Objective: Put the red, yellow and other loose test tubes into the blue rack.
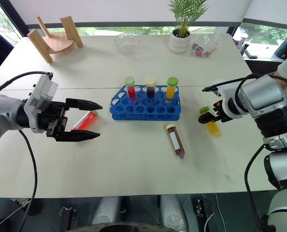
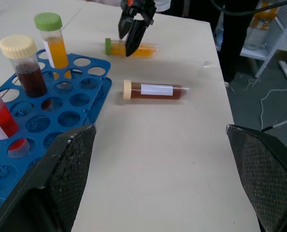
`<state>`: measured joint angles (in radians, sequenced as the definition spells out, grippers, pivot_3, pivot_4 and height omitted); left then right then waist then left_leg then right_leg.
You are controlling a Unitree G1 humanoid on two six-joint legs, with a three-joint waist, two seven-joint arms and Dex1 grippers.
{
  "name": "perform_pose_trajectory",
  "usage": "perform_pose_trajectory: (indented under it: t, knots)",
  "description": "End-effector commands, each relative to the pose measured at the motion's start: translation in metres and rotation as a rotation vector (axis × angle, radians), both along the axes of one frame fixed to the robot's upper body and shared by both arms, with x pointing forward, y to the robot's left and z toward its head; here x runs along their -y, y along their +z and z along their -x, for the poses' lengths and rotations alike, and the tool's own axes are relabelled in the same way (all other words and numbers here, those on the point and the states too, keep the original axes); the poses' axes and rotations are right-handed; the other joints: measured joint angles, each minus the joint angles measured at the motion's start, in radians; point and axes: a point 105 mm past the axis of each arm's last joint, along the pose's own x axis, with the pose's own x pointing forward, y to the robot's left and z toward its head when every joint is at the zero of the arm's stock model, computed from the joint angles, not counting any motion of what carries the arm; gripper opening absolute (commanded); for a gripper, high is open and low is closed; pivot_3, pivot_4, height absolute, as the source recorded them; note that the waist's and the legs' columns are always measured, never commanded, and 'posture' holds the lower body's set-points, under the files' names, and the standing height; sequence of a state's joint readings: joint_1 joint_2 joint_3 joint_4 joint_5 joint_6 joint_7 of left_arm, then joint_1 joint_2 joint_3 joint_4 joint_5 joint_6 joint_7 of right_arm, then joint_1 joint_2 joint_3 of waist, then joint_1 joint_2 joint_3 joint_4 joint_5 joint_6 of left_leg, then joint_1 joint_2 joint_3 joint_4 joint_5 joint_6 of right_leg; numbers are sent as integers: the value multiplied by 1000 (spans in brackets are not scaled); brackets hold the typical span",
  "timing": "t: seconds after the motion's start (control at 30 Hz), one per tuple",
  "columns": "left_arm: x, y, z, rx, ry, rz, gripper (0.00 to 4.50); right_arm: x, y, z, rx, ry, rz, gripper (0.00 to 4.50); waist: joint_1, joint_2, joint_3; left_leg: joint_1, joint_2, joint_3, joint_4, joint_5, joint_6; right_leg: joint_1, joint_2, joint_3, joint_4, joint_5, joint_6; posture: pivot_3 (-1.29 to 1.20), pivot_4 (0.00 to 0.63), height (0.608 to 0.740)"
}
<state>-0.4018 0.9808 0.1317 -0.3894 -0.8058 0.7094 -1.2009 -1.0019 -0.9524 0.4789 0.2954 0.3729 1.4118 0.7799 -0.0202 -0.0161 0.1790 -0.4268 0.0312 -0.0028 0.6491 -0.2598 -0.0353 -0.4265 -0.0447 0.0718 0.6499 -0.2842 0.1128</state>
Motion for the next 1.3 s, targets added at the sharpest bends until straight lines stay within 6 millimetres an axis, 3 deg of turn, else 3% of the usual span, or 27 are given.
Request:
perform_pose_trajectory:
  t: [0.03, 0.1, 0.2, 0.37, 0.4, 0.5, 0.63, 0.7, 0.83, 0.97, 1.1, 1.3]
  knots:
    - [3, 6, 4, 53, 1, 3, 4430, 3, 9, -8, 27, 19, 29, 4500, 0, 0, 0, 0, 0, 0, 0, 0, 0, 0, 0, 0, 0, 0, 0, 0, 150, 740]
    - [3, 5, 4, 59, 11, 4, 4430, 3, 5, -11, 18, 27, 43, 4500, 0, 0, 0, 0, 0, 0, 0, 0, 0, 0, 0, 0, 0, 0, 0, 0, 150, 740]
    - [4, 5, 4, 59, 21, 10, 4500, 2, 2, -13, 6, 39, 45, 3650, 0, 0, 0, 0, 0, 0, 1, 0, 0, 0, 0, 0, 1, 0, 0, 0, 150, 740]
    - [2, 4, 2, 72, 43, 5, 4500, -2, -4, -11, -35, 78, 50, 1022, 0, 0, 0, 0, 0, 0, 1, 0, -1, 0, 0, 0, 2, 0, 0, 0, 150, 740]
    - [2, 4, 1, 74, 45, 5, 4500, -3, -4, -11, -38, 80, 47, 779, 0, 0, 0, 1, 0, 0, 1, 0, -1, 0, 0, 0, 2, 0, 0, 0, 150, 740]
    - [1, 4, 0, 78, 54, 0, 4500, -7, 6, -14, -2, 66, 18, 774, 0, 0, 0, 1, 0, 0, 2, 1, -1, 0, 0, 0, 3, 0, 0, 0, 150, 740]
    - [-1, 6, -2, 84, 76, 9, 4500, -29, 51, -19, 220, 126, -112, 774, 0, 1, 1, 1, 0, 0, 2, 1, -1, 0, 0, 0, 4, 0, 0, 0, 150, 740]
    - [-2, 6, -2, 85, 85, 11, 4500, -46, 72, -13, 375, 191, -206, 774, 3, 1, 1, 1, 0, -1, 1, 1, -1, 0, 1, 0, 5, 0, 0, 0, 150, 740]
    - [-1, 7, -4, 89, 95, 14, 4500, -74, 89, 15, 656, 258, -434, 774, 8, -1, -1, 1, 1, -4, 1, 1, -1, 1, 2, -2, 5, 0, 0, 0, 150, 740]
    - [0, 9, -4, 90, 96, 16, 4500, -90, 87, 36, 931, 265, -563, 774, 7, -1, -1, 1, 0, -4, 2, 2, -3, 2, 0, -3, 6, 0, 0, 0, 150, 740]
    - [1, 12, -6, 98, 100, 19, 4500, -97, 83, 40, 1143, 244, -636, 774, 0, -1, -1, 2, -1, -3, 5, 3, -5, 3, 0, -2, 7, 3, 2, 0, 150, 740]
    - [2, 15, -6, 99, 97, 19, 4500, -107, 56, 32, 1242, 254, -592, 774, -6, -1, -1, 9, 0, -3, 4, 4, -6, 7, 2, 0, 11, 3, 1, 0, 150, 740]
